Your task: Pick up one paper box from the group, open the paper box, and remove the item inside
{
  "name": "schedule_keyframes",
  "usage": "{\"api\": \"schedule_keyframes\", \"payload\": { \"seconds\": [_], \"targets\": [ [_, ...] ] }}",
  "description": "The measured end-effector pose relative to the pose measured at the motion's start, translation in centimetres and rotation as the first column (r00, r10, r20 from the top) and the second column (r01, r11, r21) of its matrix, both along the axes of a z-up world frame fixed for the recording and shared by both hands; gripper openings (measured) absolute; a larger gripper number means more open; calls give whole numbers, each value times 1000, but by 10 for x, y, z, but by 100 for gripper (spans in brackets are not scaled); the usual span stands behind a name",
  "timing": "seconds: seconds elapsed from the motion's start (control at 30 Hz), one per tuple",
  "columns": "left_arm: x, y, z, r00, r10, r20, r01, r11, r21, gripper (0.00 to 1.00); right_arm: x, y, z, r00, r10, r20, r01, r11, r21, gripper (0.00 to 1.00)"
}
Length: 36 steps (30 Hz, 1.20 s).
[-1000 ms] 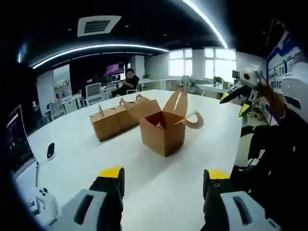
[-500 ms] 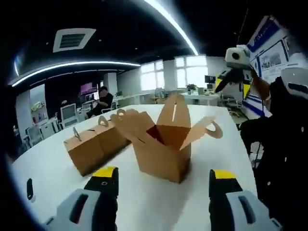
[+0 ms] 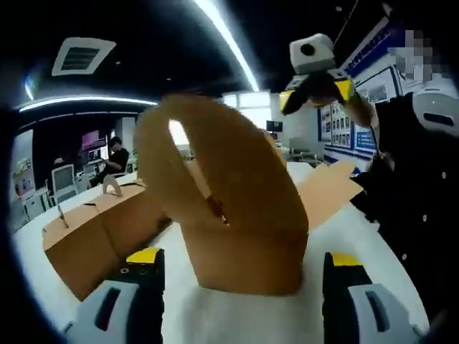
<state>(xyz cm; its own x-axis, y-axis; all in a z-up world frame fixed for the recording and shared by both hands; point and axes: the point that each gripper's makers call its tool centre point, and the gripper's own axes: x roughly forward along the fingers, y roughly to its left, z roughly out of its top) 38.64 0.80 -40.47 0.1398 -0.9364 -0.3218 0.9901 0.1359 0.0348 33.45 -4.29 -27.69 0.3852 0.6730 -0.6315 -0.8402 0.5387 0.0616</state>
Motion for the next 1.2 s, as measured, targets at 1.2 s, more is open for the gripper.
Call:
{"api": "schedule_keyframes", "payload": {
  "seconds": [1.2],
  "targets": [
    [-14, -27, -1, 997, 71, 44, -70, 997, -16, 74, 35, 2, -86, 998, 11, -63, -32, 936, -349, 40]
  ]
}}
